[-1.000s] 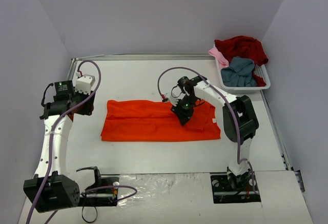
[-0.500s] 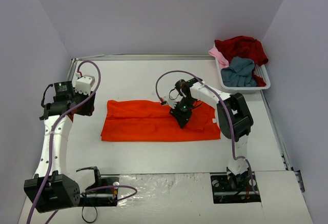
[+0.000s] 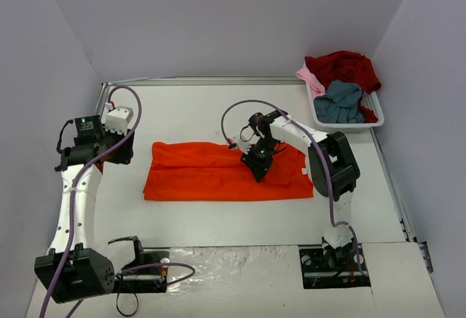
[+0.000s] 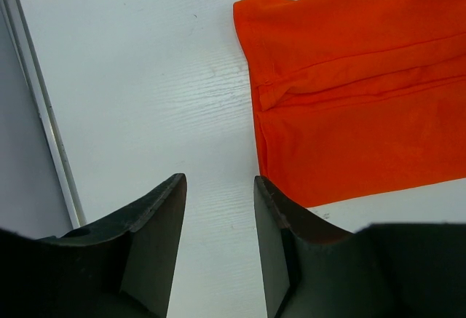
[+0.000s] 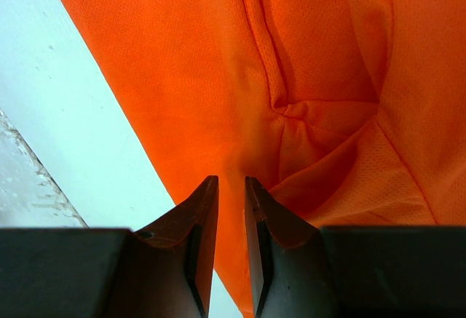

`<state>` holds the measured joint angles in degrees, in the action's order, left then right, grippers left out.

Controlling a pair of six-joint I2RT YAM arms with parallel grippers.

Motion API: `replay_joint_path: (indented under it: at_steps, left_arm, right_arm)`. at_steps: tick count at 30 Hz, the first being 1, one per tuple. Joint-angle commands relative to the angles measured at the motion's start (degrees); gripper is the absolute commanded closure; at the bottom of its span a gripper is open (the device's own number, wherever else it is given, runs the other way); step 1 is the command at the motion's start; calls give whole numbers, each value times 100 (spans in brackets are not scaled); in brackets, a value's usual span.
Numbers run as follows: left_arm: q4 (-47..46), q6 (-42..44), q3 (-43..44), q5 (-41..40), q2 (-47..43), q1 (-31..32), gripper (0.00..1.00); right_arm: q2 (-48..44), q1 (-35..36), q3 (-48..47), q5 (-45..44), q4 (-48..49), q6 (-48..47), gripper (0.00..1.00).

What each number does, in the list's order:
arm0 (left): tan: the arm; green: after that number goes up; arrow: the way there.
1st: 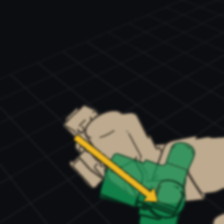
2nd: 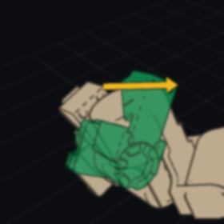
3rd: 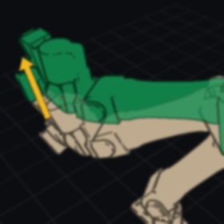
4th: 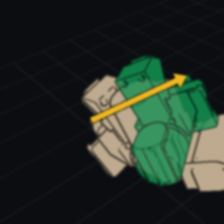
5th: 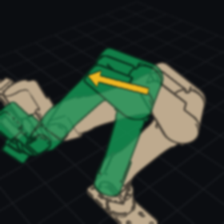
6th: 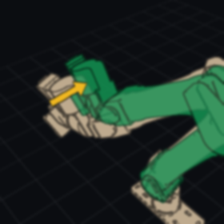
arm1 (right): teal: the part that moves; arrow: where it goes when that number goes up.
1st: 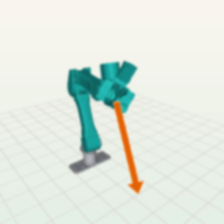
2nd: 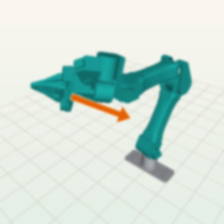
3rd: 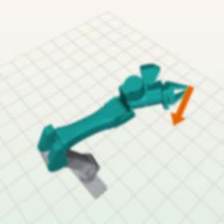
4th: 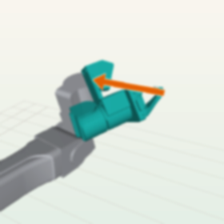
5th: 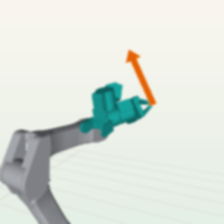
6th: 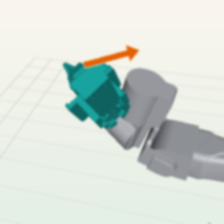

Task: Fold and stack the t-shirts
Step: Rotate the tshirt 90 degrees

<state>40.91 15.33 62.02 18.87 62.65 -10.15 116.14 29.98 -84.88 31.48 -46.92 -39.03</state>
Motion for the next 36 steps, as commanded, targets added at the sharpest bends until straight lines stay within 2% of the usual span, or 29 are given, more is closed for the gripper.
replay_joint_path:
  at_steps: [1,22,36]
  left_arm:
    - [-65,-57,56,108,-148,-39,59]
    - [-74,-65,30,134,-183,-40,59]
    - [-100,-74,-6,239,-192,-101,58]
  right_arm:
    - [-311,-53,-116,-11,-309,-17,82]
    - [-425,-150,-283,33,-336,0,78]
    - [-144,-413,-406,68,-327,-44,76]
